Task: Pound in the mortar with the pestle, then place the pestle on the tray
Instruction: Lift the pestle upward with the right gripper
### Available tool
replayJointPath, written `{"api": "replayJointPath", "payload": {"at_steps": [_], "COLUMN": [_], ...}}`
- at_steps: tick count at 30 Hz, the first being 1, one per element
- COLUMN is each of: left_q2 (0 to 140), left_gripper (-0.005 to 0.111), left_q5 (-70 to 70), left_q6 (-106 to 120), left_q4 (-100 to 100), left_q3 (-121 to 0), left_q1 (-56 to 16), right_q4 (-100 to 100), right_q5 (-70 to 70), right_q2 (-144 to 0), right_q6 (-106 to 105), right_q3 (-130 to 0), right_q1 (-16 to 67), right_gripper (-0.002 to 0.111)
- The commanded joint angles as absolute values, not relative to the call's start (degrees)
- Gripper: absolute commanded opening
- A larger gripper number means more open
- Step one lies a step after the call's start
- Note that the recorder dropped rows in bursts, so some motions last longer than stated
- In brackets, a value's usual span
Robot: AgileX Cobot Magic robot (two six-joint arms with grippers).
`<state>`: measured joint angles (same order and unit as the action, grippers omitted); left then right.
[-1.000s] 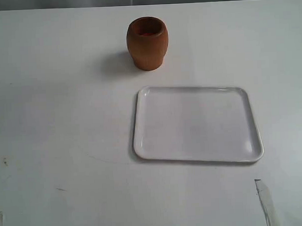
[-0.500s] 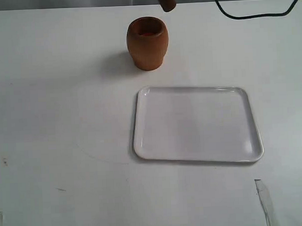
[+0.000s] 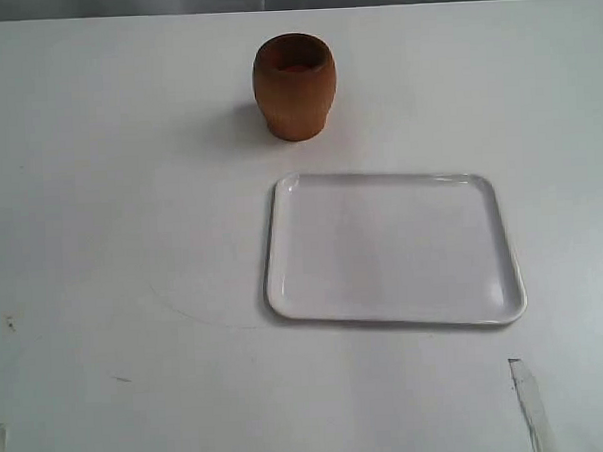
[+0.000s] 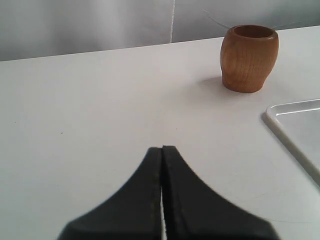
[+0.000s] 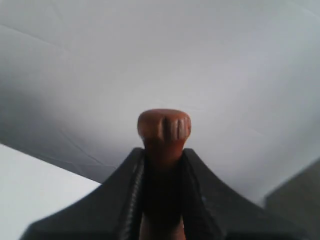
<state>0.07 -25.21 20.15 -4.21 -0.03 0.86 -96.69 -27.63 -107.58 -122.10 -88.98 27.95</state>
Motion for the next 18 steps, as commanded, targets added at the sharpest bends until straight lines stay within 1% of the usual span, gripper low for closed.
{"api": "replayJointPath", "payload": {"at_steps": [1,4,5,6,7,8,9,10,11,12,14,18], "left_q2": [0.0,0.0,0.0,0.0,0.0,0.0,0.0,0.0,0.0,0.0,0.0,0.0], "left_gripper": [0.0,0.0,0.0,0.0,0.0,0.0,0.0,0.0,0.0,0.0,0.0,0.0], "left_q5": [-25.0,-25.0,-25.0,-25.0,-25.0,-25.0,-25.0,-25.0,-25.0,-25.0,-25.0,-25.0], "left_q6": [19.7,19.7,19.7,19.7,19.7,19.7,19.7,19.7,19.7,19.7,19.7,19.7], "left_q4": [-3.8,-3.8,-3.8,-3.8,-3.8,-3.8,-3.8,-3.8,-3.8,-3.8,-3.8,-3.8], "left_q3": [0.0,0.0,0.0,0.0,0.0,0.0,0.0,0.0,0.0,0.0,0.0,0.0], "left_q1": [0.4,0.4,0.4,0.4,0.4,0.4,0.4,0.4,0.4,0.4,0.4,0.4], "right_q4": [-99.5,-99.9,-99.9,-99.9,-99.9,-99.9,-95.3,-90.2,-77.9,-72.9,-63.7,-62.4], "right_q5": [-30.5,-17.0,-5.0,1.4,12.0,16.3,27.5,31.4,38.2,38.4,22.7,-11.5], "right_q2": [-103.9,-100.5,-98.0,-97.2,-95.8,-95.3,-95.1,-95.1,-95.6,-95.6,-94.7,-94.4], "right_q6": [-122.8,-121.4,-117.0,-115.6,-111.3,-108.7,-99.7,-95.2,-83.3,-80.1,-75.9,-78.5], "right_q3": [-86.4,-82.0,-78.0,-76.5,-73.0,-71.3,-69.1,-69.0,-69.5,-69.5,-69.5,-69.1], "right_q1": [28.0,28.7,29.7,30.1,31.0,31.4,31.4,31.4,31.4,31.4,31.4,31.4], "right_gripper": [0.0,0.0,0.0,0.0,0.0,0.0,0.0,0.0,0.0,0.0,0.0,0.0]}}
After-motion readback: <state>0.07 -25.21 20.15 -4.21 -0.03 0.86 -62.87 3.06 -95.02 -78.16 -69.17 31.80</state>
